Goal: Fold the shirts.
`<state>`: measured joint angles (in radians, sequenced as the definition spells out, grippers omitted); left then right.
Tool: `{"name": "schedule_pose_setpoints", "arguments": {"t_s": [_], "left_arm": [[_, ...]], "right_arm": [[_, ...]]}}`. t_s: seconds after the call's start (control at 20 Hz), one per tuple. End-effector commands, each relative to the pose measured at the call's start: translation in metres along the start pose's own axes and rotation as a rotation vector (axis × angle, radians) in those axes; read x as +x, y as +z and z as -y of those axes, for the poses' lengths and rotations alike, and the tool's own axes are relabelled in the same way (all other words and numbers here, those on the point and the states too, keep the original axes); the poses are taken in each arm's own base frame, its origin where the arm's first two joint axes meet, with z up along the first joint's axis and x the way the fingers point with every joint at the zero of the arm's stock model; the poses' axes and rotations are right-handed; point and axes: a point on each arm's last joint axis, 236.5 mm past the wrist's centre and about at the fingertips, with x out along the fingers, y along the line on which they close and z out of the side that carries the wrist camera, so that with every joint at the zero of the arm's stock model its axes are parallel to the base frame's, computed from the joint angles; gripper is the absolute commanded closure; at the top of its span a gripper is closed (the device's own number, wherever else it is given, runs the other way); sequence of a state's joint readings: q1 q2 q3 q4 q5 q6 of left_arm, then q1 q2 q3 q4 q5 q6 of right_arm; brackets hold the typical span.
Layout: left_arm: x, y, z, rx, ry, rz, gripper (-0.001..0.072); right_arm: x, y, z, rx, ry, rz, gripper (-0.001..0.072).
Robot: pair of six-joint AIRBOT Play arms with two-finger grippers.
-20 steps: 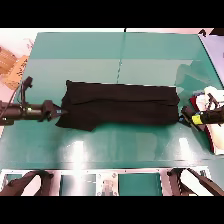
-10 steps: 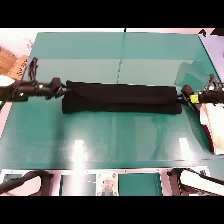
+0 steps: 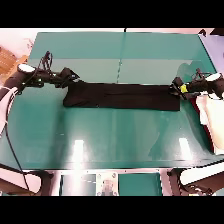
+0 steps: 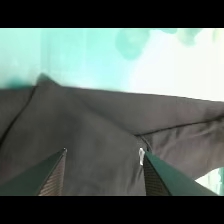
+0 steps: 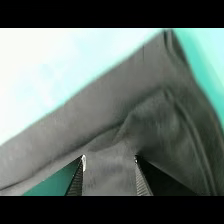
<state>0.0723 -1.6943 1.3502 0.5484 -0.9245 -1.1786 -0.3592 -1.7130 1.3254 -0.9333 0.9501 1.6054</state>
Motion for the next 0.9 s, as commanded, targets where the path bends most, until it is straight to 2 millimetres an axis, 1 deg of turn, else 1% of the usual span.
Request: {"name": "schedule_pose_setpoints", "arguments": {"t_s": [0.0,0.1,0.15,0.2,0.25,0.3,0.35,0.45,0.55,0.6,0.65,0.7,0.75,0.8,0.85], "left_arm": [[-0.008,0.008,-0.007,-0.005,-0.018,-0.018,0.0172],[-0.031,0.004,-0.006,-0.023,-0.062,-0.083,0.0172],[-0.043,0.000,-0.006,-0.029,-0.084,-0.120,0.0172],[-0.051,-0.007,-0.005,-0.048,-0.102,-0.158,0.0172],[-0.056,-0.014,-0.004,-0.064,-0.115,-0.190,0.0172],[-0.058,-0.021,-0.003,-0.060,-0.121,-0.222,0.0172],[-0.058,-0.026,-0.001,-0.056,-0.125,-0.243,0.0173],[-0.052,-0.031,0.006,-0.043,-0.130,-0.258,0.0173],[-0.044,-0.035,0.014,-0.025,-0.130,-0.264,0.0174],[-0.039,-0.037,0.019,-0.014,-0.131,-0.268,0.0175],[-0.033,-0.040,0.024,-0.003,-0.130,-0.270,0.0190],[-0.026,-0.043,0.030,0.012,-0.130,-0.272,0.0427],[-0.020,-0.046,0.036,0.028,-0.131,-0.274,0.0582],[-0.012,-0.049,0.043,0.047,-0.131,-0.274,0.0664],[-0.004,-0.052,0.050,0.063,-0.130,-0.272,0.0687]], "right_arm": [[-0.012,0.019,-0.002,-0.064,0.024,-0.008,0.0330],[-0.036,0.022,0.007,-0.105,0.031,-0.055,0.0214],[-0.045,0.022,0.016,-0.113,0.033,-0.074,0.0198],[-0.052,0.022,0.025,-0.109,0.033,-0.085,0.0198],[-0.057,0.022,0.040,-0.094,0.015,-0.098,0.0194],[-0.060,0.023,0.055,-0.084,-0.012,-0.105,0.0167],[-0.059,0.021,0.068,-0.076,-0.039,-0.122,0.0167],[-0.051,0.012,0.082,-0.077,-0.048,-0.166,0.0168],[-0.033,0.004,0.087,-0.059,-0.040,-0.210,0.0167],[-0.023,-0.002,0.087,-0.050,-0.030,-0.234,0.0168],[-0.011,-0.007,0.084,-0.061,-0.005,-0.259,0.0168],[0.001,-0.013,0.077,-0.059,0.032,-0.282,0.0168],[0.010,-0.017,0.068,-0.056,0.071,-0.298,0.0168],[0.017,-0.022,0.059,-0.064,0.106,-0.311,0.0188],[0.022,-0.025,0.049,-0.081,0.134,-0.320,0.0402]]}}
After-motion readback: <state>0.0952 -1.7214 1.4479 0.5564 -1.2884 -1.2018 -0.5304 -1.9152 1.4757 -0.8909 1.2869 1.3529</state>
